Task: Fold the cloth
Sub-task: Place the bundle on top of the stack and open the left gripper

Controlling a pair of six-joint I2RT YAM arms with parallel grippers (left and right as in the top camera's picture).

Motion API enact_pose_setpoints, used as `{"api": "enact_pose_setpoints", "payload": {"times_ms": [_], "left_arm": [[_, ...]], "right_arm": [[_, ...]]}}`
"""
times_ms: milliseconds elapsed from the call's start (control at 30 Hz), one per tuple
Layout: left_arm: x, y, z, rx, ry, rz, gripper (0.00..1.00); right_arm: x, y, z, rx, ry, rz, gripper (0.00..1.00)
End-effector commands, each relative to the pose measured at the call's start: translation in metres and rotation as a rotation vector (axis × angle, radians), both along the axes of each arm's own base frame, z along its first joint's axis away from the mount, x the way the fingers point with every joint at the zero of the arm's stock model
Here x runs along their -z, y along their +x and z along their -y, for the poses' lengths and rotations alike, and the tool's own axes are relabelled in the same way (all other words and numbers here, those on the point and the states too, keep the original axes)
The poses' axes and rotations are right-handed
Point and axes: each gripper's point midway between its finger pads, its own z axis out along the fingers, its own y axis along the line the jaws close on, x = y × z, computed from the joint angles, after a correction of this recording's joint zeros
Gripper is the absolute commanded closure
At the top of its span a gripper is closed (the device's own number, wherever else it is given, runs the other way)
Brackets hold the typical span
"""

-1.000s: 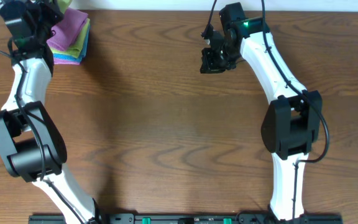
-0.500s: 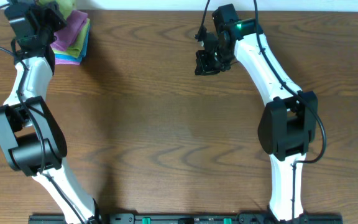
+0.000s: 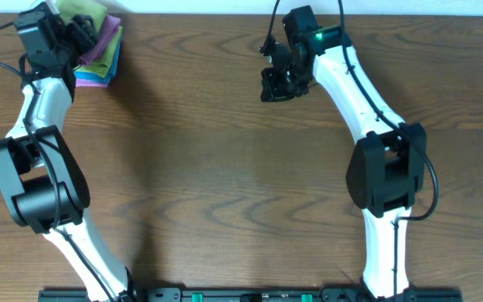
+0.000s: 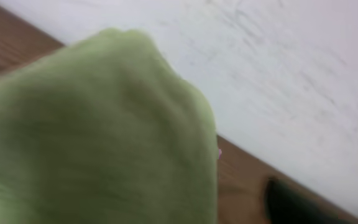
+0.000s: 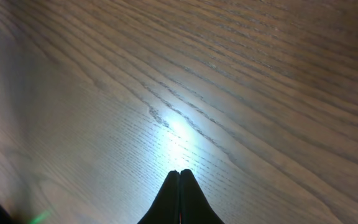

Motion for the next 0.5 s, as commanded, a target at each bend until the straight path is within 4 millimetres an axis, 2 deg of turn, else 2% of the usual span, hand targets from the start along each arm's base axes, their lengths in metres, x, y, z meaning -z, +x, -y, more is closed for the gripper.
{"api": "enact_pose_setpoints", "payload": {"times_ms": [0,233,467], "left_arm": [[-0.003,0.0,-0.008,-0.018,-0.011,-0.004,0.05],[0.014,-0.012,-0.017,-0.054,-0.095,-0.08,0.04],[0.023,-0.022,-0.004,0.01,-0.168,-0.131,0.05]], "right_arm": [[-0.005,-0.003,-0.009,-0.035,0.003,0.021,0.99],[-0.005,-0.005,-0.013,-0.046,0.003,0.022,0.99],[-0.005,-0.007,-0.017,-0.054,0.003,0.022,0.99]]}}
